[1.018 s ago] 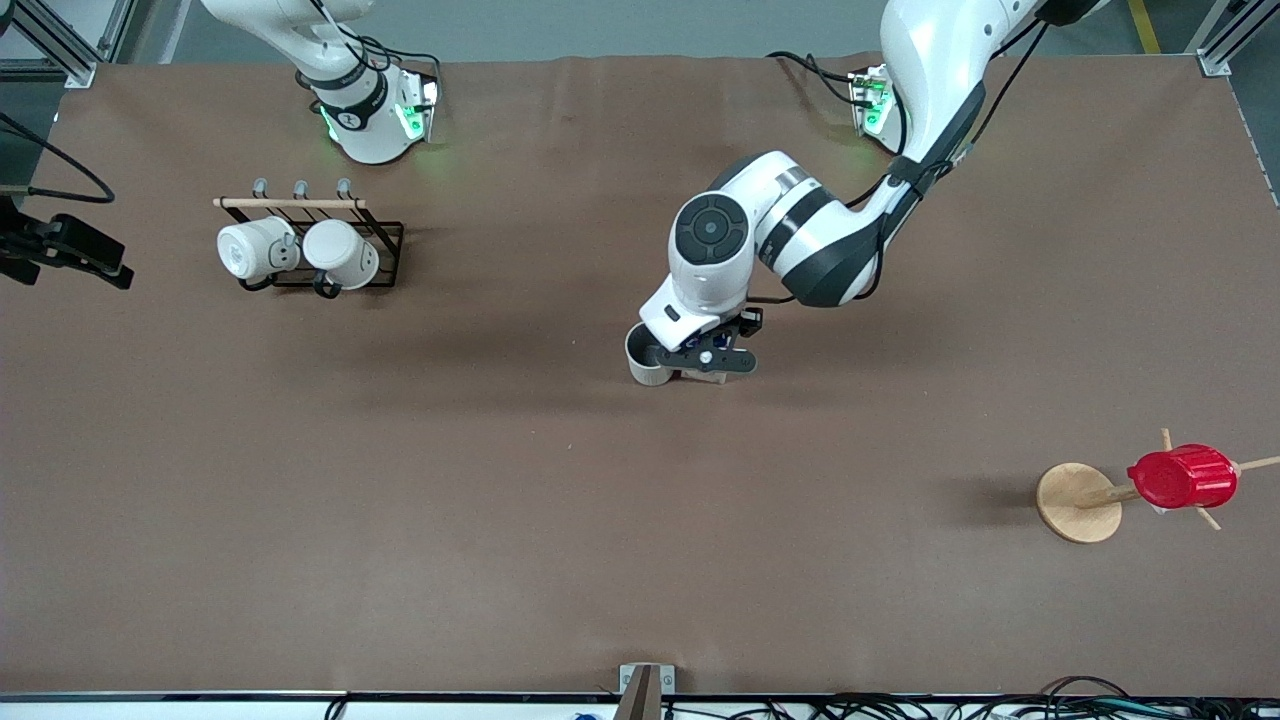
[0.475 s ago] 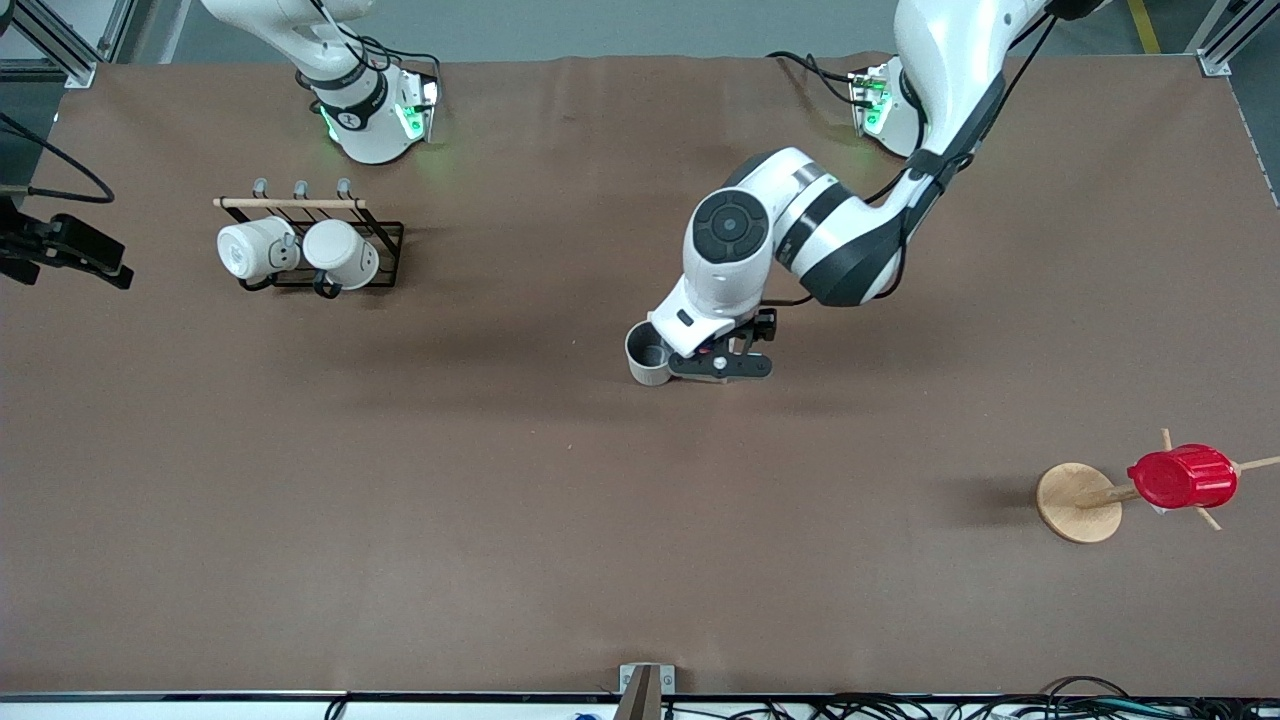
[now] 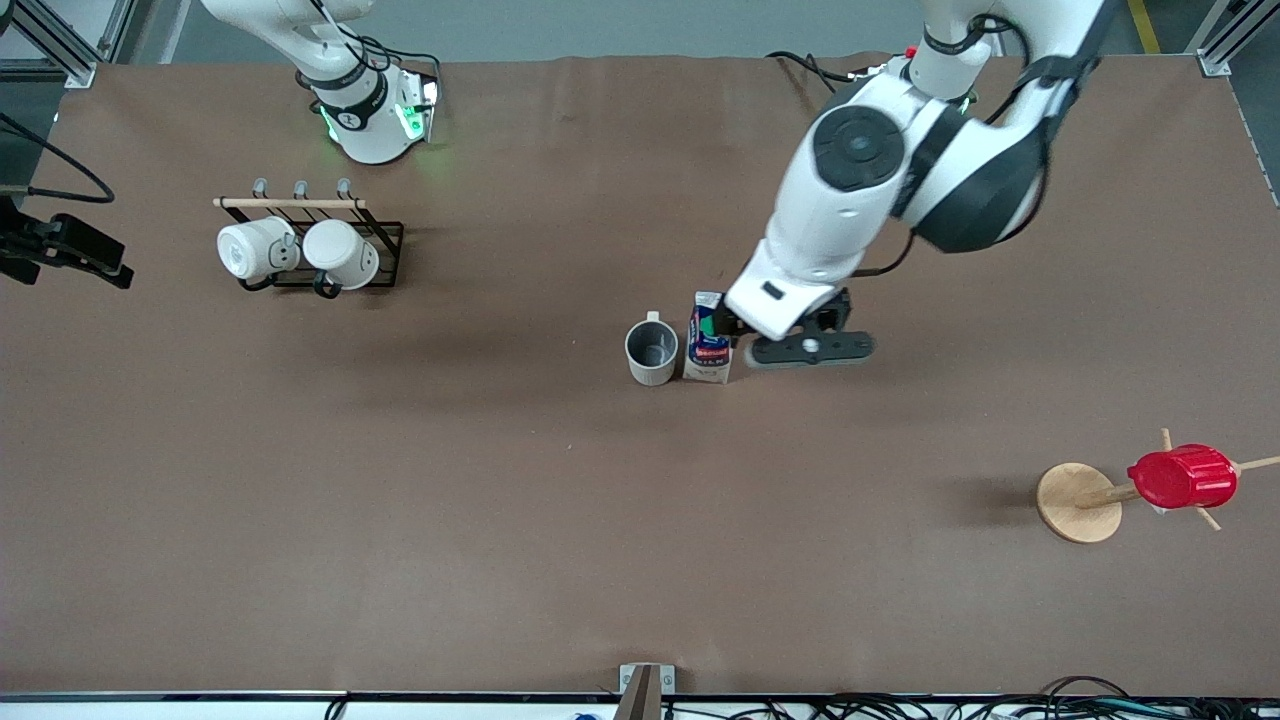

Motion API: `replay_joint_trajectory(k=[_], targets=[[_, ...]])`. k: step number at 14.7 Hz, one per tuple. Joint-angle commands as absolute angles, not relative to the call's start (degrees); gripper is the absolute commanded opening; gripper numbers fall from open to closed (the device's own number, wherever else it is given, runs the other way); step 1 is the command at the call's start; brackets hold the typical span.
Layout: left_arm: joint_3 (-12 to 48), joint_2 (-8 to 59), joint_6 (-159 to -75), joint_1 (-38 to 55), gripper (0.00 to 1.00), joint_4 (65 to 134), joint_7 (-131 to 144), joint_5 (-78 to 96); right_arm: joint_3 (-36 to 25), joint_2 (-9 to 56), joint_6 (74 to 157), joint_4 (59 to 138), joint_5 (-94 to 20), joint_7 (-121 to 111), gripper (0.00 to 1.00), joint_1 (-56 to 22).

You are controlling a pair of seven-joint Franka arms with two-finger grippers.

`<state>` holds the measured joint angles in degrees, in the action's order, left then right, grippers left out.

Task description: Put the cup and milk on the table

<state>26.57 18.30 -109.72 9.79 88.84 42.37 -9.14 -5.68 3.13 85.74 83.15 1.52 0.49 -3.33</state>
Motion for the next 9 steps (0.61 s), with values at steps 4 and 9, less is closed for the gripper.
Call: replay_joint_trajectory(k=[4,9], targets=[[26.9,9.1,-109.6,0.2,1.00,95.8,33.2,-5.0,-4.7,2.7,85.4,83.3,1.1,-0.4,1.00,-2.0],[26.8,6.6,-108.2,-4.3,1.00,95.8,26.4,0.1,-4.8,2.7,85.4,83.3,1.1,-0.5,1.00,-2.0]])
